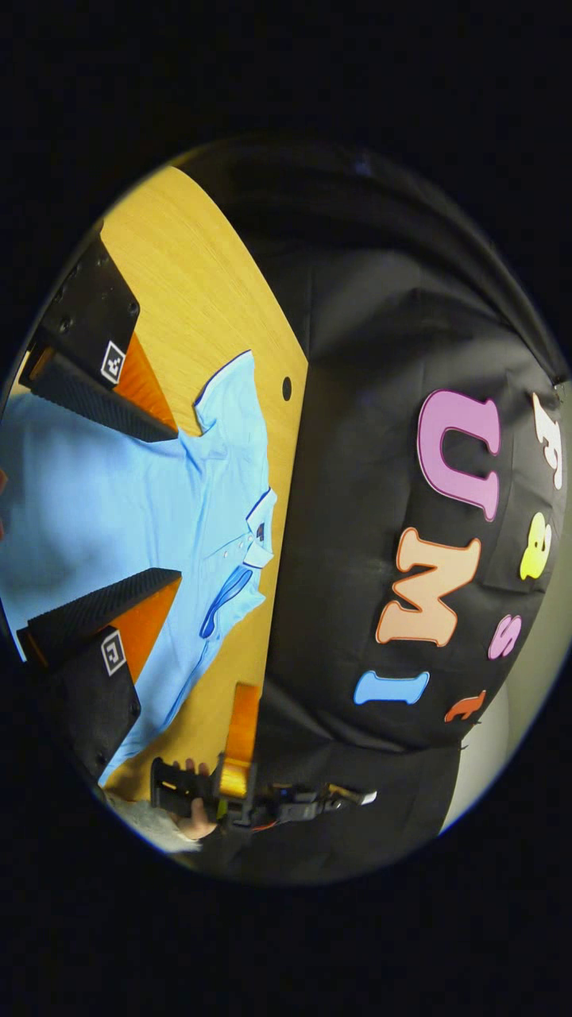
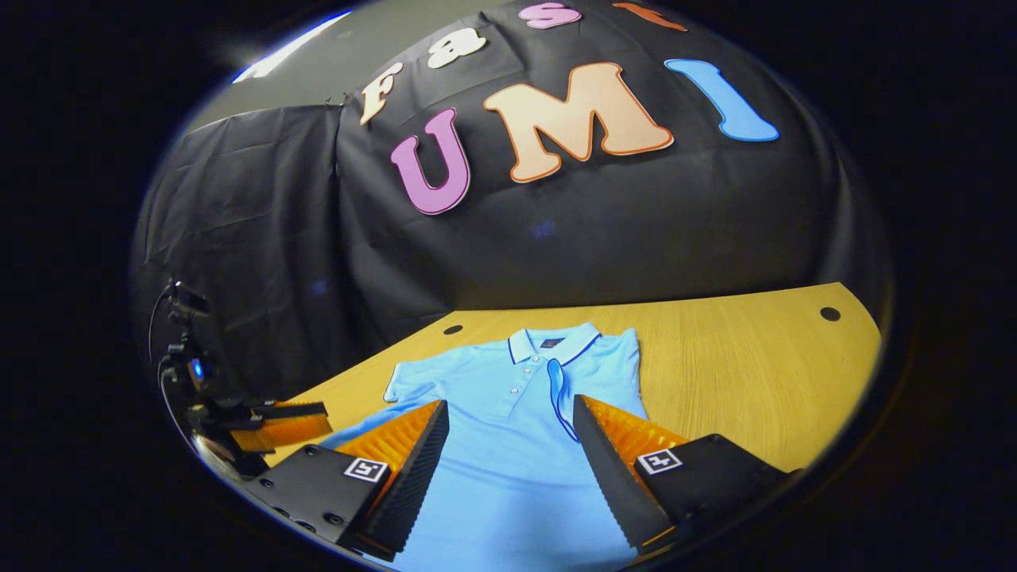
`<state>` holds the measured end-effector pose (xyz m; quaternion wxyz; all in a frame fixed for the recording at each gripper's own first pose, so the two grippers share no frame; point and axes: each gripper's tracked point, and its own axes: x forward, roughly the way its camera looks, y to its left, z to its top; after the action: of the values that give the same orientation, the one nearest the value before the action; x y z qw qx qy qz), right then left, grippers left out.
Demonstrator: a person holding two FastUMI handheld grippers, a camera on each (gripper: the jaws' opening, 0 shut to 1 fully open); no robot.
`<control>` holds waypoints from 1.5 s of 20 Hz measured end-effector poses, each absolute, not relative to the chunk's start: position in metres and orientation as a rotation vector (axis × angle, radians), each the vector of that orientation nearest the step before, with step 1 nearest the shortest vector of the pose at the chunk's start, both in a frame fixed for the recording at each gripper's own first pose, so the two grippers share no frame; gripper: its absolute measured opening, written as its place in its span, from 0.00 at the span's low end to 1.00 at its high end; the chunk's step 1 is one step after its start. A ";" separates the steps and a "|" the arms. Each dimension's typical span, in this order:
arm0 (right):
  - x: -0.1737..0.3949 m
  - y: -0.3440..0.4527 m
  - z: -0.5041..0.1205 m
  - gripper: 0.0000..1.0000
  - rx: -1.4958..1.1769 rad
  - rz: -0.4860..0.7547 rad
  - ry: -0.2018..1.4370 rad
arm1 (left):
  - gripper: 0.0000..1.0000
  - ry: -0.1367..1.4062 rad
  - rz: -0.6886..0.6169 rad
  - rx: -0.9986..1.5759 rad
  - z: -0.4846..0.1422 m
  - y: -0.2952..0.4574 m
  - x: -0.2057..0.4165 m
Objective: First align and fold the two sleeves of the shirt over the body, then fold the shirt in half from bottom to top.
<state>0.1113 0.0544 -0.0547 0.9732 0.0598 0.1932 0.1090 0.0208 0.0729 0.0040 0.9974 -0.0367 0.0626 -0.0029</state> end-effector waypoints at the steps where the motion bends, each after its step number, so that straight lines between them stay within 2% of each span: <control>1: 0.104 0.052 -0.055 0.98 0.117 0.216 0.385 | 0.96 0.127 0.007 -0.072 0.009 0.084 0.025; 9: 0.056 0.041 -0.062 0.98 0.112 0.198 0.377 | 0.95 0.179 0.173 -0.007 0.031 0.180 0.079; 14: 0.041 0.048 -0.054 0.98 0.066 0.213 0.363 | 0.94 0.234 0.197 -0.009 0.032 0.214 0.126; 20: 0.037 0.037 -0.046 0.98 0.108 0.189 0.347 | 0.94 0.369 0.213 -0.022 -0.003 0.234 0.167; 30: 0.035 0.015 -0.038 0.98 0.204 0.143 0.338 | 0.94 0.458 0.230 0.001 -0.035 0.244 0.178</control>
<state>0.0351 0.0146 -0.0376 0.9780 0.1011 0.1679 0.0710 0.1783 0.2444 -0.0348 0.9674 0.0003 0.2265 0.1136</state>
